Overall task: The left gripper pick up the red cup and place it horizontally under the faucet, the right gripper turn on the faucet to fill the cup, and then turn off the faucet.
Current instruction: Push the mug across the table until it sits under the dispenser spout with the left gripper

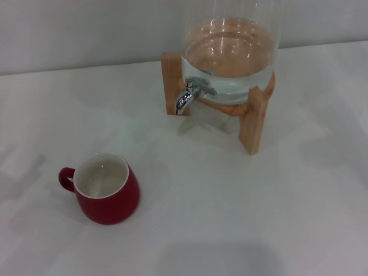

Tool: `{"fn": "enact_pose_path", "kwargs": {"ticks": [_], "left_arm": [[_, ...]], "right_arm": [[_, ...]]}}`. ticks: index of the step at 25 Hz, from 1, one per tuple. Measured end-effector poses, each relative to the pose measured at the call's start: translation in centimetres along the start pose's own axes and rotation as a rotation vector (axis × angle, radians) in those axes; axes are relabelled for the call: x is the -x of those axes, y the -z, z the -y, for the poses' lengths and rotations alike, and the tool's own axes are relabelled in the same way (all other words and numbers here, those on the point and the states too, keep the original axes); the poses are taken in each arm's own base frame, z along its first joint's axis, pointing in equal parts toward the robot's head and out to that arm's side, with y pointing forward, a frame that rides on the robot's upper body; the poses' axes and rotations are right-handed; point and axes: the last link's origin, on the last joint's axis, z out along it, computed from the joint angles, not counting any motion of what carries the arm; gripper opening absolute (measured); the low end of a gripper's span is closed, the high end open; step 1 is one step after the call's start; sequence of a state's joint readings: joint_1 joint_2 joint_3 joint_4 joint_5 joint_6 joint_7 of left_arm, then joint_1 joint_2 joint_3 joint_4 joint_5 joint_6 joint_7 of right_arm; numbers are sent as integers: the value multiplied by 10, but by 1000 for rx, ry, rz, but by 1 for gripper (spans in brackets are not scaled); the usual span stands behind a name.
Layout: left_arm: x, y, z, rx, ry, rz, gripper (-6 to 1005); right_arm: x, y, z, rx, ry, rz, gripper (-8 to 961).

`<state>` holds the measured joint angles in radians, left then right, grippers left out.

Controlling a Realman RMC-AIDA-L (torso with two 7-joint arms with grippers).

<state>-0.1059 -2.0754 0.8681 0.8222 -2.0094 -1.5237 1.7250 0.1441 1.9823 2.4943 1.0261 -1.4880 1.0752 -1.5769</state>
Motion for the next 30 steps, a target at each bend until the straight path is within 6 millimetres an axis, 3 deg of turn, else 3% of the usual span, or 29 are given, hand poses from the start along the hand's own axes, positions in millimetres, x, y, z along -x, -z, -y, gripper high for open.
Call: {"fn": "enact_pose_path", "kwargs": {"ticks": [24, 30], "left_arm": [[0, -3, 2, -8, -18, 10, 879], [10, -4, -3, 22, -160, 70, 880]], "right_arm": [[3, -4, 0, -5, 3, 6, 721], [3, -3, 1, -10, 3, 9, 721]]}}
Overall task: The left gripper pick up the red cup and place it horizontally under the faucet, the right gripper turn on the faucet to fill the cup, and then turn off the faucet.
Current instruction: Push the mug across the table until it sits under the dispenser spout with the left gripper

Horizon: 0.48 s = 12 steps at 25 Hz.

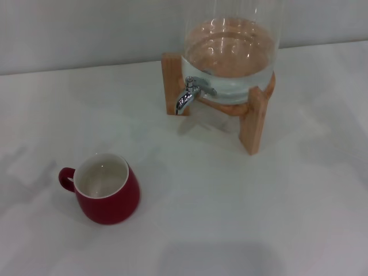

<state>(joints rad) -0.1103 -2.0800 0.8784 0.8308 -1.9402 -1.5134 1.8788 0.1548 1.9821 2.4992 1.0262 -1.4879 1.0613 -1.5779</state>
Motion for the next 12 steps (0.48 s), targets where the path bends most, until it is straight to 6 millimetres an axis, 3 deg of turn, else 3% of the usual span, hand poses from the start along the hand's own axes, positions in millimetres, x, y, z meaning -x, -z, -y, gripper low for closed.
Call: {"fn": "enact_pose_path", "kwargs": {"ticks": [4, 12], "left_arm": [[13, 0, -6, 16, -112, 47, 879], [33, 16, -7, -47, -81, 57, 880]], "right_arm": [[0, 1, 0, -4, -3, 3, 720], [3, 1, 3, -8, -1, 9, 720]]}}
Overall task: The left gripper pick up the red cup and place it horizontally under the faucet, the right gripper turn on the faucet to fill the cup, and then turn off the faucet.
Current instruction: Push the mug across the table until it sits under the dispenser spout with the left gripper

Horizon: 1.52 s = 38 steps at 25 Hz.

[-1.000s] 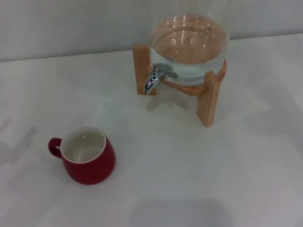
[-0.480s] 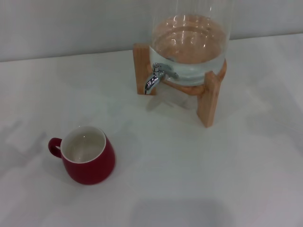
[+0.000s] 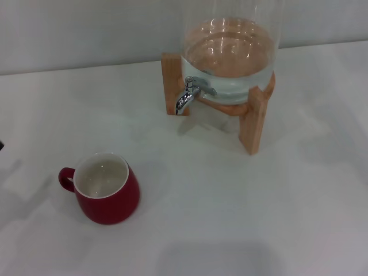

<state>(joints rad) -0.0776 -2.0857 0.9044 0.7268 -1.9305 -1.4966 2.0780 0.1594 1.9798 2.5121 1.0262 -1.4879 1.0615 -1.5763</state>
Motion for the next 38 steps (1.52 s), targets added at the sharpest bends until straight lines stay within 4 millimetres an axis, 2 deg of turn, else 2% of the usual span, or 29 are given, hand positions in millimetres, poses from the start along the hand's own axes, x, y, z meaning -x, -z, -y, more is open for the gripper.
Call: {"fn": "enact_pose_path", "kwargs": {"ticks": [5, 13, 28, 38], "left_arm": [[12, 14, -2, -49, 36, 2, 879], [32, 16, -4, -95, 54, 24, 880], [64, -1, -2, -147, 109, 142, 880], [73, -14, -6, -107, 111, 204, 879]], "right_arm": [[3, -3, 0, 1, 1, 7, 721], [4, -4, 0, -3, 3, 9, 720], [4, -4, 1, -7, 3, 9, 720], [4, -4, 1, -7, 1, 11, 721]]}}
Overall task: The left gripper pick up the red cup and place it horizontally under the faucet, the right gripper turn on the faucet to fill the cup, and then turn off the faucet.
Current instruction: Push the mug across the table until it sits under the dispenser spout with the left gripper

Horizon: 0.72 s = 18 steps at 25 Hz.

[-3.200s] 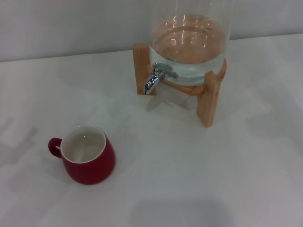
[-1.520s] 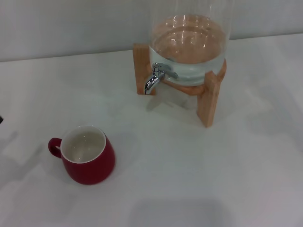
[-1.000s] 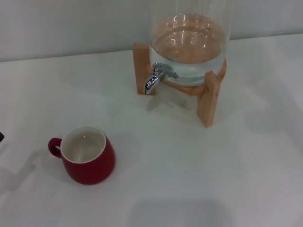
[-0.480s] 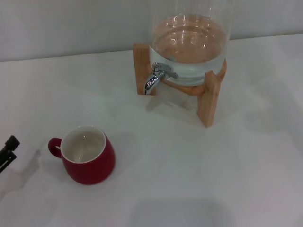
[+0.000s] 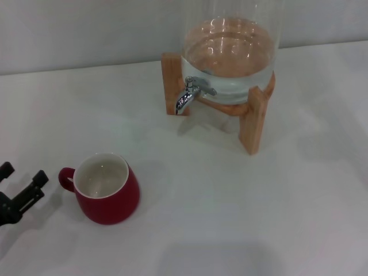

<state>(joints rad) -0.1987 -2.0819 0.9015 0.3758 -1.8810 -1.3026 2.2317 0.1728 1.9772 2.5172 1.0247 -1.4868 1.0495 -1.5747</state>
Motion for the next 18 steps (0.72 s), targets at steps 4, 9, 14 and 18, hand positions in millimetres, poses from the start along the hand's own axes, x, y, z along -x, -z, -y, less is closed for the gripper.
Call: {"fn": "enact_pose_path", "kwargs": {"ticks": [4, 9, 14, 18], "left_arm": [[2, -2, -2, 17, -5, 18, 879], [5, 2, -4, 19, -25, 23, 879], [6, 3, -3, 13, -26, 27, 879], [8, 1, -2, 3, -22, 41, 879]], "right_arm": [[0, 0, 0, 0, -3, 1, 721], [2, -2, -1, 4, -1, 4, 721], [3, -3, -1, 6, 1, 8, 721], [4, -4, -1, 7, 2, 9, 721]]}}
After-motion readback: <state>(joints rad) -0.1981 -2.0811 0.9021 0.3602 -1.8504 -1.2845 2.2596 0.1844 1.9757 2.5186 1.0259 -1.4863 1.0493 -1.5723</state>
